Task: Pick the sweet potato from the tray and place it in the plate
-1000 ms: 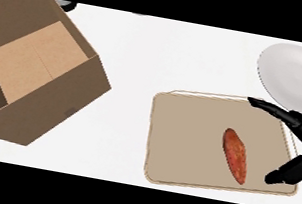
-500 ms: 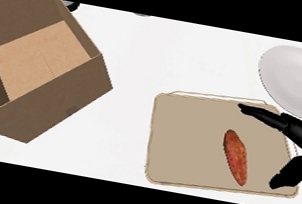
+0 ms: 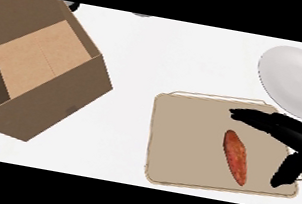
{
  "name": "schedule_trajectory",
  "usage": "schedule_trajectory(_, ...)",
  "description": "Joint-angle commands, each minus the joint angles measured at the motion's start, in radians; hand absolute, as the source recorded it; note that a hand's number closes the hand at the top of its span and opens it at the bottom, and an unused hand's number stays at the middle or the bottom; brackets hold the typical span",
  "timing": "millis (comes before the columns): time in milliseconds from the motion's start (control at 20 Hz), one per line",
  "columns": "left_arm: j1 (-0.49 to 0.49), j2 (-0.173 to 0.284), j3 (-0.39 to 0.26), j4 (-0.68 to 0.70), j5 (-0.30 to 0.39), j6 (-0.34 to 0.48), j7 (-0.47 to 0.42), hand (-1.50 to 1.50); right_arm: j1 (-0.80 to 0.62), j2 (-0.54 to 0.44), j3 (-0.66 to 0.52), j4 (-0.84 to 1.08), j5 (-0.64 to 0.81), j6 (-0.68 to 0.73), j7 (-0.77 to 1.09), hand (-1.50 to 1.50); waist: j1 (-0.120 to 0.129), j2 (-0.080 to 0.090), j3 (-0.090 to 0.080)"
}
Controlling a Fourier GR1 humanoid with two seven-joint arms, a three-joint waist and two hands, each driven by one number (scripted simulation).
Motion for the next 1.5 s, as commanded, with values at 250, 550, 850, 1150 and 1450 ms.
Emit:
schedule_trajectory(250, -0.067, -0.16, -0.152, 0.038, 0.006, -0.034, 0.039, 0.0, -0.019, 0.046, 0.081, 0.018, 0.115, -0.008, 0.038, -1.5, -0.03, 0.017, -0.029)
schedule_trajectory(550, -0.051, -0.177, -0.129, 0.047, 0.012, -0.066, 0.024, 0.0, -0.021, 0.096, 0.1, 0.077, 0.17, -0.055, 0.066, -1.5, -0.017, 0.019, -0.028)
schedule_trajectory(850, -0.063, -0.186, -0.115, 0.087, -0.015, -0.076, 0.024, 0.0, -0.053, 0.108, 0.094, 0.095, 0.195, -0.061, 0.07, -1.5, -0.027, 0.02, -0.029)
schedule_trajectory(1150, -0.074, -0.197, -0.097, 0.085, -0.01, -0.116, 0.01, 0.0, -0.05, 0.167, 0.164, 0.13, 0.271, -0.071, 0.096, -1.5, -0.016, 0.02, -0.029)
schedule_trajectory(1450, -0.099, -0.232, -0.094, 0.117, -0.028, -0.11, 0.018, 0.0, -0.052, 0.168, 0.196, 0.116, 0.305, -0.083, -0.009, 1.5, -0.017, 0.019, -0.029)
